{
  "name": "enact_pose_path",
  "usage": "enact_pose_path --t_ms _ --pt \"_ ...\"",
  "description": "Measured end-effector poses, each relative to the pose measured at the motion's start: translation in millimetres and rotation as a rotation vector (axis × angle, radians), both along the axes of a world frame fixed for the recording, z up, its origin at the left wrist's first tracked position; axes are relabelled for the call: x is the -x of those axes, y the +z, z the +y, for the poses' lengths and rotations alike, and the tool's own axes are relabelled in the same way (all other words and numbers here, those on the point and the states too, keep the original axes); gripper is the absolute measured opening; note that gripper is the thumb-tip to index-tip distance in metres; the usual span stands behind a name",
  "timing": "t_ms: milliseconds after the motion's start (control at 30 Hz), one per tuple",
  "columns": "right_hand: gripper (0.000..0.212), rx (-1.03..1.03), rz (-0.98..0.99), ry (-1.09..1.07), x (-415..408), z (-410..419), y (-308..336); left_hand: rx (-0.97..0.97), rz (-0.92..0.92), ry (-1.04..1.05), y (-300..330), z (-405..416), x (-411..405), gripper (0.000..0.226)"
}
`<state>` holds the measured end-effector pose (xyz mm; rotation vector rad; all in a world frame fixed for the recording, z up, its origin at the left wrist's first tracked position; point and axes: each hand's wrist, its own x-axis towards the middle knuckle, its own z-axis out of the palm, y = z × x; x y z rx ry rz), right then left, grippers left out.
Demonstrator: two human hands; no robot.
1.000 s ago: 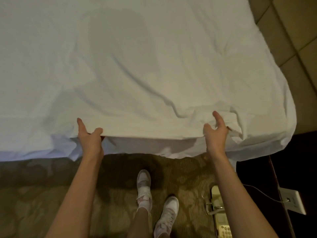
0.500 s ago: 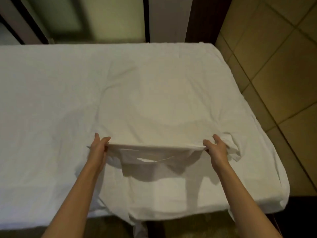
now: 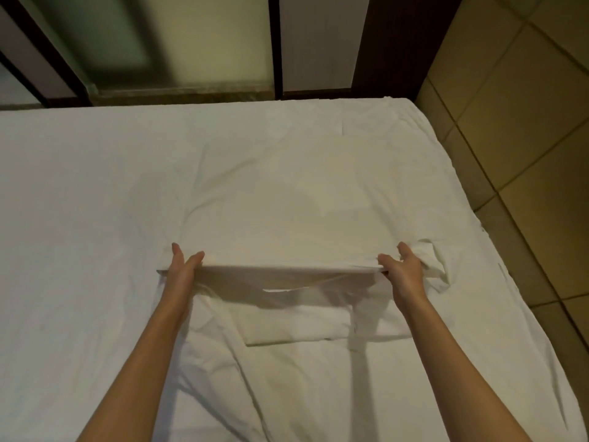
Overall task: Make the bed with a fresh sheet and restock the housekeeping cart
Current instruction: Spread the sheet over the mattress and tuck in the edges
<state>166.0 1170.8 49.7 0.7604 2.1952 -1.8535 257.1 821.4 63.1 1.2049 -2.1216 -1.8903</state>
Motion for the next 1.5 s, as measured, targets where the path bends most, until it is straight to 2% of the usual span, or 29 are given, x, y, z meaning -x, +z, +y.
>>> enact_pose_path --t_ms 67,200,300,400,500,633,833,1033,1133,1200,1400,1500 --pt "0.069 -0.004 -0.02 0.005 3 -3 -6 0.058 -0.056 -0.046 -12 0 -10 0.072" --pt "0.068 -0.04 -0.032 -0.024 -13 1 -12 0.206 -0.138 -0.199 -28 -9 -38 0.091" --pt "0.068 -0.066 -0.007 -0.037 -42 4 -14 0.327 -0.098 -0.316 -28 -16 -59 0.096" --pt "0.069 -0.057 0.002 -0.047 -93 5 -14 0.491 -0.074 -0.442 -29 -23 -98 0.095" --pt "0.077 -0.102 0.046 -0.054 -153 12 -11 0.623 -0.17 -0.581 -33 -36 -147 0.101" --pt "0.073 -0.132 0.059 -0.036 -222 26 -12 0.757 -0.287 -0.781 -40 -53 -212 0.097" --pt "0.067 -0.195 0.04 0.029 -290 47 -27 0.839 -0.373 -0.91 -42 -44 -285 0.091" --pt "0.067 -0.204 -0.019 0.083 -328 68 -66 0.939 -0.378 -0.958 -91 -41 -351 0.093" --pt "0.068 -0.228 -0.05 0.106 -345 78 -95 0.875 -0.384 -0.952 -120 -31 -382 0.087" --pt "0.07 -0.214 -0.049 0.107 -358 82 -116 0.754 -0.299 -0.876 -136 -18 -396 0.082" --pt "0.069 0.009 -0.016 0.023 -400 52 -159 0.146 0.008 -0.359 -149 40 -392 0.088" --pt "0.064 0.071 0.0 0.067 -412 13 -168 -0.02 0.11 -0.185 -157 63 -388 0.089"
